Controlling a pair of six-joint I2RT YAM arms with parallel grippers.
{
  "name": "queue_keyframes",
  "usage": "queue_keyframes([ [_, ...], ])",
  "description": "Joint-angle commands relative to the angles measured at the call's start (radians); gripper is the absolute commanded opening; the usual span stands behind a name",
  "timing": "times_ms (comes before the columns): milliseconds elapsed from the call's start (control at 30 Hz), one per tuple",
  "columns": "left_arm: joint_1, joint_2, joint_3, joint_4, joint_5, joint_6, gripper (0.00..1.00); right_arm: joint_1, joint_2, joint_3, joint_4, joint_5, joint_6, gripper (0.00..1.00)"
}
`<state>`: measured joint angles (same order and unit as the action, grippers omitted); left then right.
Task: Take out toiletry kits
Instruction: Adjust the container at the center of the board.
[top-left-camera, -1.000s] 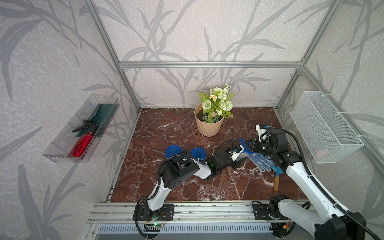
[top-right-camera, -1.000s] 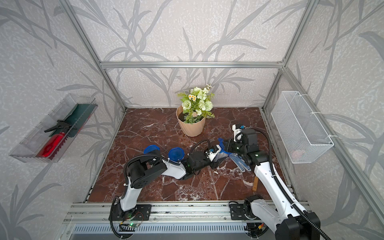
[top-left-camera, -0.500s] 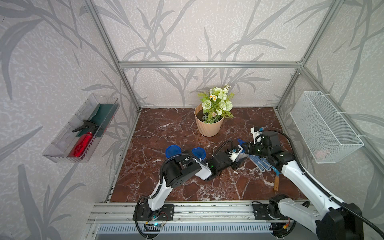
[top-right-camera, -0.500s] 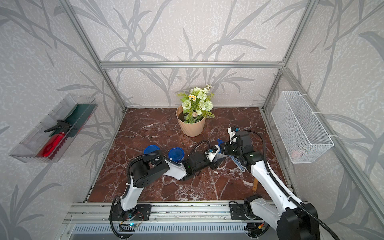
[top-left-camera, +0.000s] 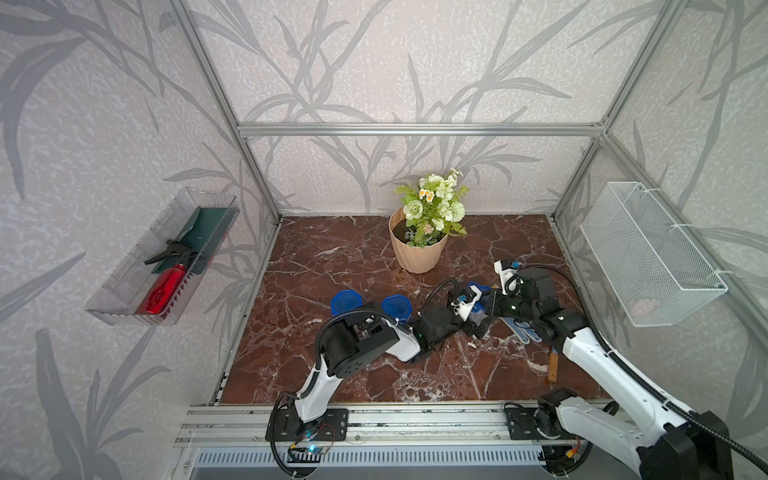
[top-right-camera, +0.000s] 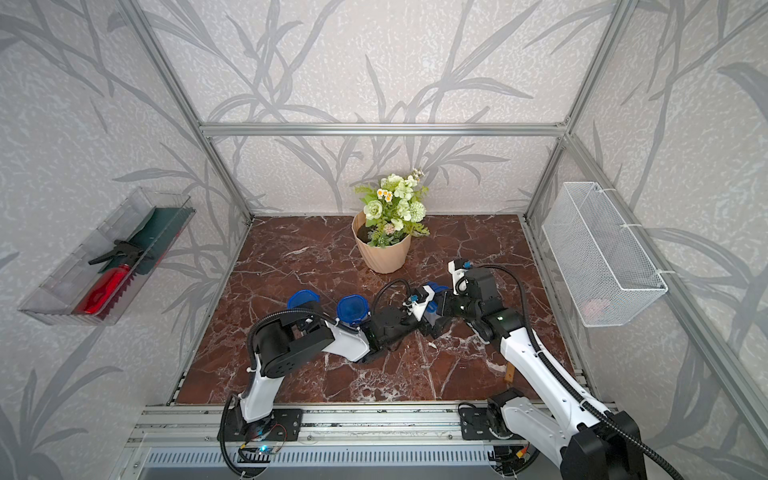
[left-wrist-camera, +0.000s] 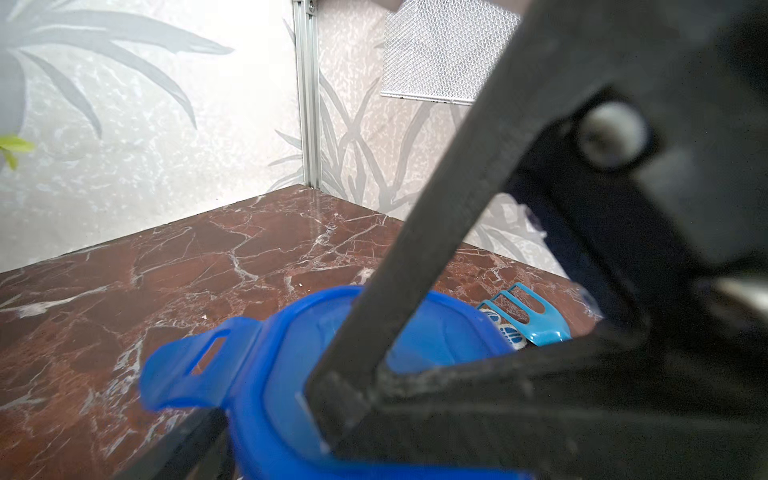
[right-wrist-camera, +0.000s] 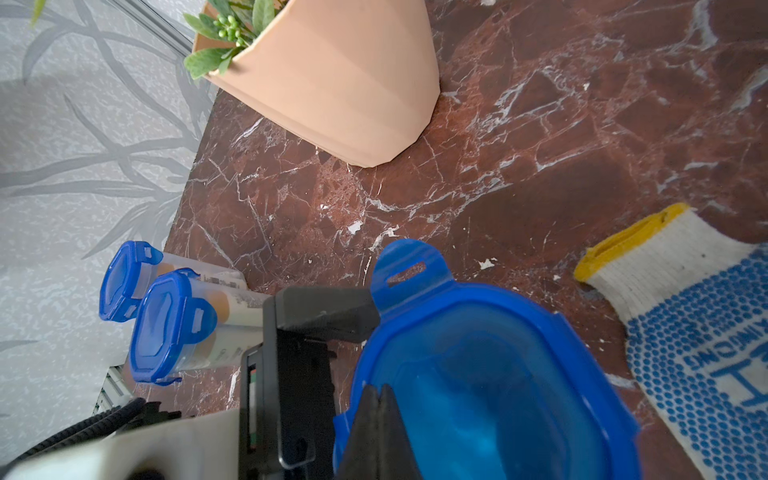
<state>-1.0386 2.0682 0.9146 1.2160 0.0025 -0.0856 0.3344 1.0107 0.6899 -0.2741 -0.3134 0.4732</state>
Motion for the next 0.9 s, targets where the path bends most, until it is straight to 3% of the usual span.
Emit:
queue_keyframes([
  [0,0.004,-0.092,-0.028,-0.027,-0.02,-0.036,0.99,0.003,0.005,-0.038,-0.102,0.034,0.006,0.0],
  [333,0.004,-0.211,-0.069,-0.232,-0.024,-0.108,0.99,0.039,0.015,-0.047,-0.088,0.048,0.021,0.0],
  [667,0.003,-0.387,-0.01,-0.622,0.01,-0.161,0.99,0.043,0.039,-0.041,-0.079,0.068,0.009,0.0],
  [867,0.003,-0.48,0.084,-0.956,-0.002,-0.171,0.99,0.045,0.068,-0.043,-0.064,0.054,0.011,0.0],
])
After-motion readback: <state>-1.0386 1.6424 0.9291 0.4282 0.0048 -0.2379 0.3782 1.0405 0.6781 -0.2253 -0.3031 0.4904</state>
